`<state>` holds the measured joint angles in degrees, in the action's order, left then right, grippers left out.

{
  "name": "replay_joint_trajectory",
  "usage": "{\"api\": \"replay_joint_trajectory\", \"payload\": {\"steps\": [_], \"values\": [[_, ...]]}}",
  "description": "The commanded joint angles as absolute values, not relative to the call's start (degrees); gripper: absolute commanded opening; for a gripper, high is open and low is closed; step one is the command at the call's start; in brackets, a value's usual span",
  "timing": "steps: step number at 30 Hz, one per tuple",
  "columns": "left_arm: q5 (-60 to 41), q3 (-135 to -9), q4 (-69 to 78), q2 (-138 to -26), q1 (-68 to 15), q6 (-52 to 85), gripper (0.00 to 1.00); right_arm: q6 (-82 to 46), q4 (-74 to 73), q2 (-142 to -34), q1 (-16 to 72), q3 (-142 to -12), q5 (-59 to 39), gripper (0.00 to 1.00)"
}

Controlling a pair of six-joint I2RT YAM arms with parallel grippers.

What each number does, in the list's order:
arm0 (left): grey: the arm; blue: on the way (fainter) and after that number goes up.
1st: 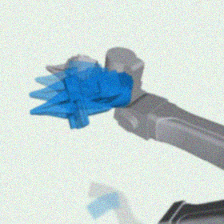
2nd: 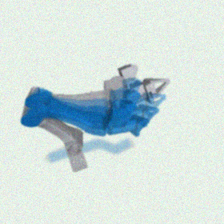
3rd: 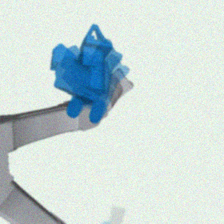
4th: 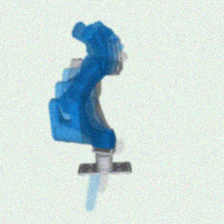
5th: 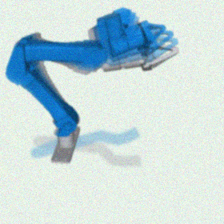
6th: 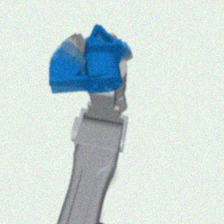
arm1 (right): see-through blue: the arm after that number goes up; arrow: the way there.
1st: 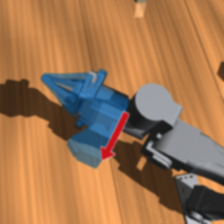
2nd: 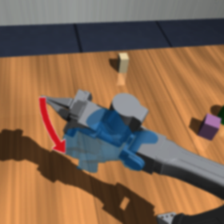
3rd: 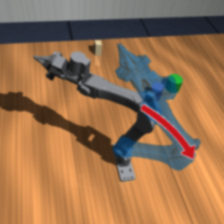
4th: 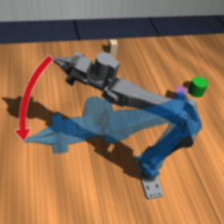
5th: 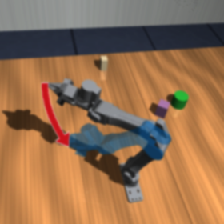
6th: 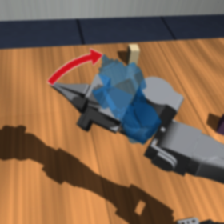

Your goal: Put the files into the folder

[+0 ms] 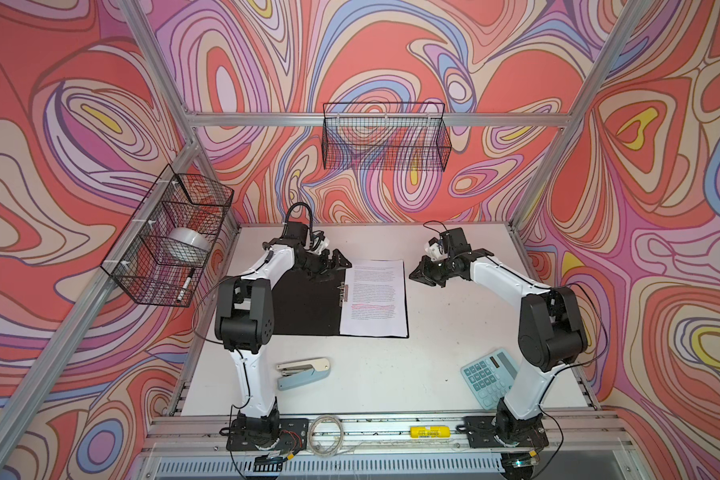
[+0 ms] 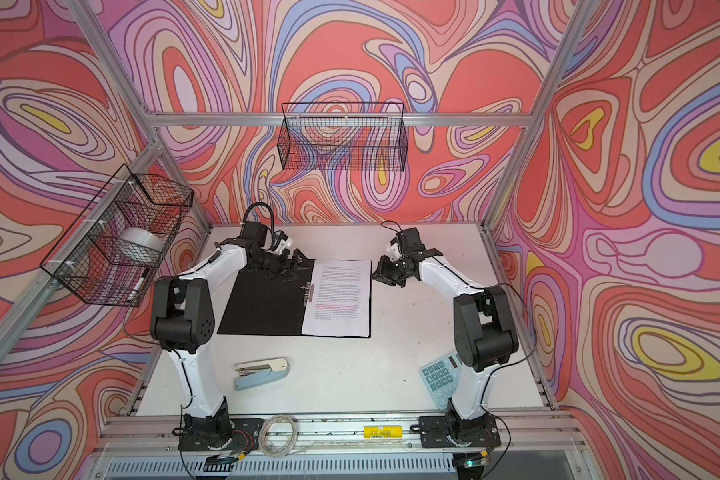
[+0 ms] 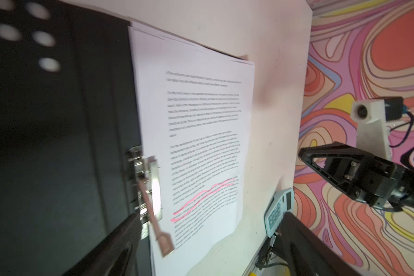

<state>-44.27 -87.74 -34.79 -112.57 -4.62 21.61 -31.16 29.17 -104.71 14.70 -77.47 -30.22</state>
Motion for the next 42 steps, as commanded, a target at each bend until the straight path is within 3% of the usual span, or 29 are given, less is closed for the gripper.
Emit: {"api": "replay_joint_trajectory", "payload": {"steps": [1,11,42], "values": [[-38.6,-85.8,-37.7,-109.1,-2.5,26.0,0.97,-31.1,28.9,-104.1,14.8,-78.3,-29.4,0.14],[-36.1,-76.5,-32.0,-108.4,-3.1,36.1,1.00,-31.7,28.3,-103.2,14.8,-77.9,-28.6,0.14],[-40.0,-75.5,-21.7,-115.6,-13.0,41.5,1.00,-30.0,29.3,-102.7,14.8,-76.4,-28.1,0.14]]}}
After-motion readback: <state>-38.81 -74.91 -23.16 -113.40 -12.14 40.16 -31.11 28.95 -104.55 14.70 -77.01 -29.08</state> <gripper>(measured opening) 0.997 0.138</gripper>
